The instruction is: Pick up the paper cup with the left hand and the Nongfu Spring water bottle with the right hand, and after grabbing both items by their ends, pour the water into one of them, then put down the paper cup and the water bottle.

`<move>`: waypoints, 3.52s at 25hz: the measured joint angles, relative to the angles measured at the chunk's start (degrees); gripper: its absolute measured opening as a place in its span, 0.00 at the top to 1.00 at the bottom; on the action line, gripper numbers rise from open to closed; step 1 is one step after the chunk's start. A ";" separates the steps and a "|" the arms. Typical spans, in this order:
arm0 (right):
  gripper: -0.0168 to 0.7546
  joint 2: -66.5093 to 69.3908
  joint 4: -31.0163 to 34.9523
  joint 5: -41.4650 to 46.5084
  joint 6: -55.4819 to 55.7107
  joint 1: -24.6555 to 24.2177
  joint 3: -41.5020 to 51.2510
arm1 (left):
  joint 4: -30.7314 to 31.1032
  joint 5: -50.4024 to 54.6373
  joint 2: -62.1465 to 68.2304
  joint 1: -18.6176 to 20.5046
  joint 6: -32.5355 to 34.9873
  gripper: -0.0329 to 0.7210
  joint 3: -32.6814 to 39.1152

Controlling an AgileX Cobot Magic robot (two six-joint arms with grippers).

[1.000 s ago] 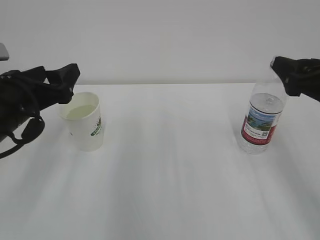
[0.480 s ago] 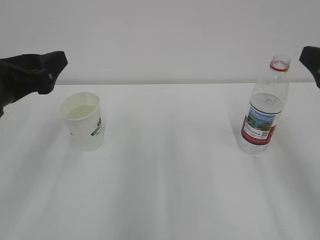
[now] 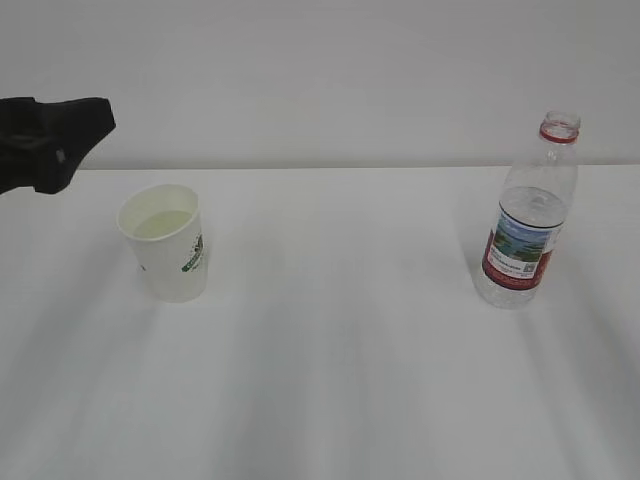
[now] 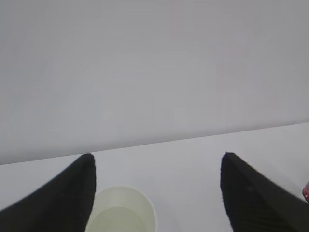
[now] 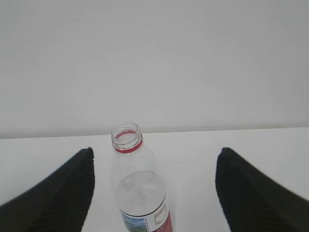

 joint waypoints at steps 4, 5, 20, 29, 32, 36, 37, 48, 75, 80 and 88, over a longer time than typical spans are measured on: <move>0.22 -5.24 0.64 3.64 0.00 0.00 0.00 | 2.17 4.41 -4.36 0.00 0.00 0.18 0.00; 0.22 -6.53 0.87 4.56 0.00 0.00 0.00 | 2.47 5.59 -5.64 0.00 0.00 0.18 0.00; 0.22 -23.00 2.31 23.34 0.08 0.00 -0.38 | 5.55 28.42 -27.78 -0.10 0.00 0.20 0.00; 0.22 -28.71 2.53 36.35 -1.35 0.00 -5.56 | 5.68 33.59 -35.01 -0.10 0.00 0.22 0.00; 0.22 -30.25 2.53 42.13 -4.93 0.00 -8.77 | 5.68 37.46 -37.25 -0.10 0.00 0.22 -0.10; 0.22 -32.40 2.53 49.38 -7.54 0.00 -11.65 | 5.68 45.21 -40.56 -0.10 0.00 0.22 -1.40; 0.22 -32.78 2.56 50.96 -7.54 0.00 -12.08 | 5.81 47.49 -41.32 -0.10 0.00 0.22 -1.86; 0.22 -38.81 3.00 62.55 -8.44 0.00 -12.96 | 6.16 60.25 -50.50 -0.10 0.00 0.23 -8.10; 0.22 -47.63 3.45 75.35 -11.88 0.00 -13.08 | 7.91 88.07 -62.26 -0.10 0.02 0.27 -12.38; 0.22 -49.68 5.17 75.52 -11.88 0.00 -13.30 | 7.91 91.09 -64.26 -0.10 0.02 0.27 -12.42; 0.22 -49.68 6.41 75.52 -11.88 0.00 -13.30 | 7.81 96.17 -64.25 -0.10 -0.43 0.27 -8.93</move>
